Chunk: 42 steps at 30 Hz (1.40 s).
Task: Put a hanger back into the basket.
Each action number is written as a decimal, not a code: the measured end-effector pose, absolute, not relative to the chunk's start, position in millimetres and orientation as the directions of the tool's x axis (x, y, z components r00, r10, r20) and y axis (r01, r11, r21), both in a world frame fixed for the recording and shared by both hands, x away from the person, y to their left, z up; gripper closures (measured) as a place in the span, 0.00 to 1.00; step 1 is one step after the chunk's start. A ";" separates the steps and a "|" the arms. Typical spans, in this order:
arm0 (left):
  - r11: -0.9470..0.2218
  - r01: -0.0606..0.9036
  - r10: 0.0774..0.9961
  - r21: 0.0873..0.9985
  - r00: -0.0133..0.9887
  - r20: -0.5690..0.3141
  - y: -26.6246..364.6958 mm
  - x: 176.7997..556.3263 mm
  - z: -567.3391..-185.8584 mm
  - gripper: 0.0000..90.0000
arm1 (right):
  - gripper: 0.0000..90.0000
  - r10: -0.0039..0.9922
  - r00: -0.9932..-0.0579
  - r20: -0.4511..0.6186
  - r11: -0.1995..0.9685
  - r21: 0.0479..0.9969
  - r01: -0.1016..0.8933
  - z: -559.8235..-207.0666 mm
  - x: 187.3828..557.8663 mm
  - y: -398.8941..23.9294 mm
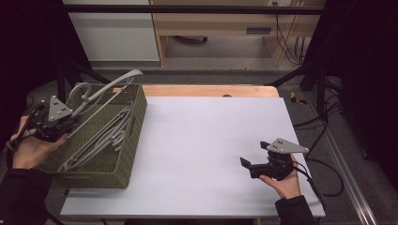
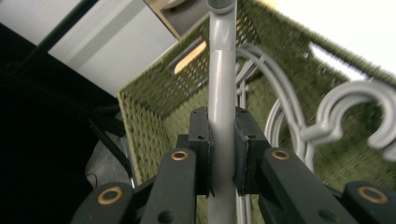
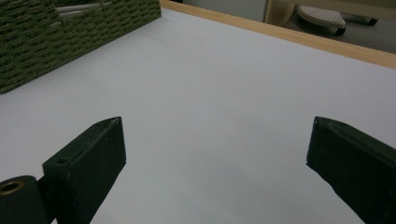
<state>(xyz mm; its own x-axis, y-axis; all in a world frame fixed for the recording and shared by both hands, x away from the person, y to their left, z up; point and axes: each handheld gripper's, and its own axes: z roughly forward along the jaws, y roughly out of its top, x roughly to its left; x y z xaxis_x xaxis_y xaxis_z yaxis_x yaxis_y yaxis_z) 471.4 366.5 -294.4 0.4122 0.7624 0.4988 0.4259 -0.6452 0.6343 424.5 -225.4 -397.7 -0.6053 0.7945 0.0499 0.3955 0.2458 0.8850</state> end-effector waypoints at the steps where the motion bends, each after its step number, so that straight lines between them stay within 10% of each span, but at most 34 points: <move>1: -0.647 0.432 0.762 0.629 0.407 0.504 368.9 471.9 -297.7 0.89 | 0.06 0.795 -0.605 0.050 0.246 0.885 0.396 -397.8 424.5 -225.4; 29: -0.664 0.535 0.742 0.523 0.386 0.548 363.0 490.0 -380.8 0.88 | 0.06 0.789 -0.613 0.052 0.257 0.878 0.405 -399.9 425.4 -222.8; 42: -0.589 0.553 0.803 0.590 0.481 0.351 363.6 478.7 -369.6 0.77 | 0.06 0.787 -0.614 0.054 0.250 0.882 0.399 -398.5 424.9 -224.5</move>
<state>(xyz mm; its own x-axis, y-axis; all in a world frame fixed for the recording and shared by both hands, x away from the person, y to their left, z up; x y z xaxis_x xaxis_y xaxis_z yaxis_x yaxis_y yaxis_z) 478.7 363.6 -369.6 0.4810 0.8033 0.3511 0.5526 -0.5887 0.5900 424.9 -224.5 -398.5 -0.6140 0.7874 0.0541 0.3985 0.2502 0.8824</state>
